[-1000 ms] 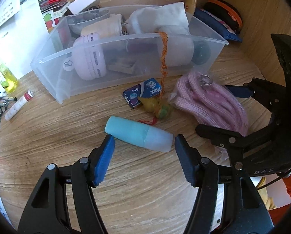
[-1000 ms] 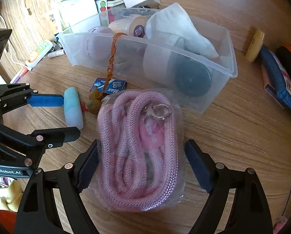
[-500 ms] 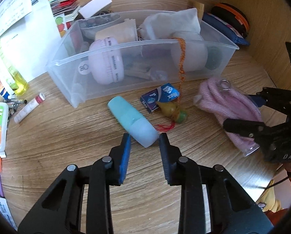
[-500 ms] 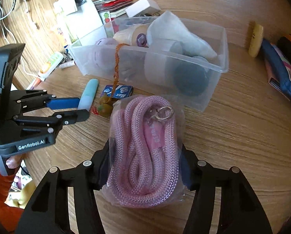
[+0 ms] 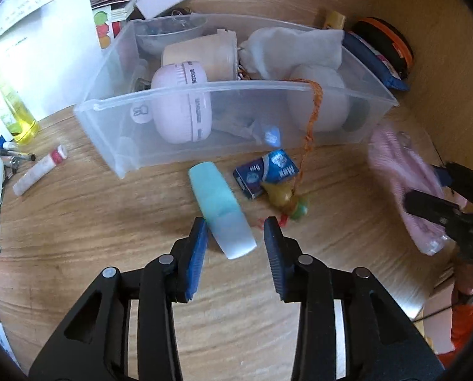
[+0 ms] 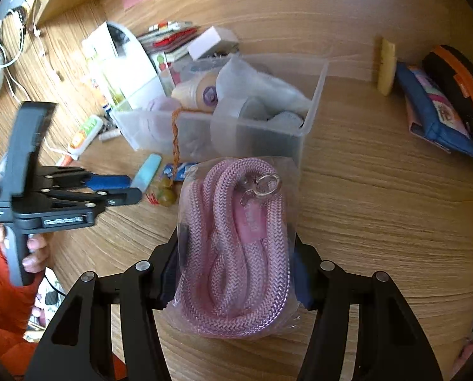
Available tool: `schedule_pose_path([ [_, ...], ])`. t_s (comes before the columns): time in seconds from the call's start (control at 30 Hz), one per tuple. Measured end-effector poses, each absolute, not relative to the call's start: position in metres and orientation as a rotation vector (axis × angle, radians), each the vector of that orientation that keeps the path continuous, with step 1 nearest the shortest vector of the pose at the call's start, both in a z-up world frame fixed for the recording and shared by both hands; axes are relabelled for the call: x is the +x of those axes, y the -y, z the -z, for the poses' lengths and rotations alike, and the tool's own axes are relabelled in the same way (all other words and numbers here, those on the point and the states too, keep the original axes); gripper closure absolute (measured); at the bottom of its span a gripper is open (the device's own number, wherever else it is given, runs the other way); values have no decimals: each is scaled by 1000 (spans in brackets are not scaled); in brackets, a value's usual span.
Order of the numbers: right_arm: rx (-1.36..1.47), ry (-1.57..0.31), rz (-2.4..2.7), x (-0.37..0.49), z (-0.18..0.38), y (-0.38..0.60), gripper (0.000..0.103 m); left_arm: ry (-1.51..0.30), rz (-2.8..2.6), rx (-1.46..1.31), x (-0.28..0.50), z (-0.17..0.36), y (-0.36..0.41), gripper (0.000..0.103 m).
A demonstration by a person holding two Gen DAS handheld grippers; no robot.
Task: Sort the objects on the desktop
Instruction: 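Grasp the bagged pink rope with the right tool while the left grasps the light-blue tube, then place the pink rope bag in the box with the right tool while the left drops the tube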
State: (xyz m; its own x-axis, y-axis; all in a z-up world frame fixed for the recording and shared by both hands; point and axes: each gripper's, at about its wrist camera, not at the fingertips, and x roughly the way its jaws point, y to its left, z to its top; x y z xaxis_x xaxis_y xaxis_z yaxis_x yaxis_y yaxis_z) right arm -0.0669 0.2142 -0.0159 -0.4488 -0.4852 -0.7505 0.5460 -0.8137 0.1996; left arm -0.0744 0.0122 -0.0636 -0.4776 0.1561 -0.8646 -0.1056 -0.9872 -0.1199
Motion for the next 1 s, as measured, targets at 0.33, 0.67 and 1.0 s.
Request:
schedule_pose_path([
  [0.33,1054,-46,2277,-60,-7,-224,49,4,-2669,-1504,-88,66,-17,79],
  [0.67,953,6,2330,-70,-32,-222,49,75,-2709,-1372,-65,32,-8,79],
  [1.0,872,38,2405,-98,-55,-215,49,94,-2789,-1167,-63,-29,4,79],
])
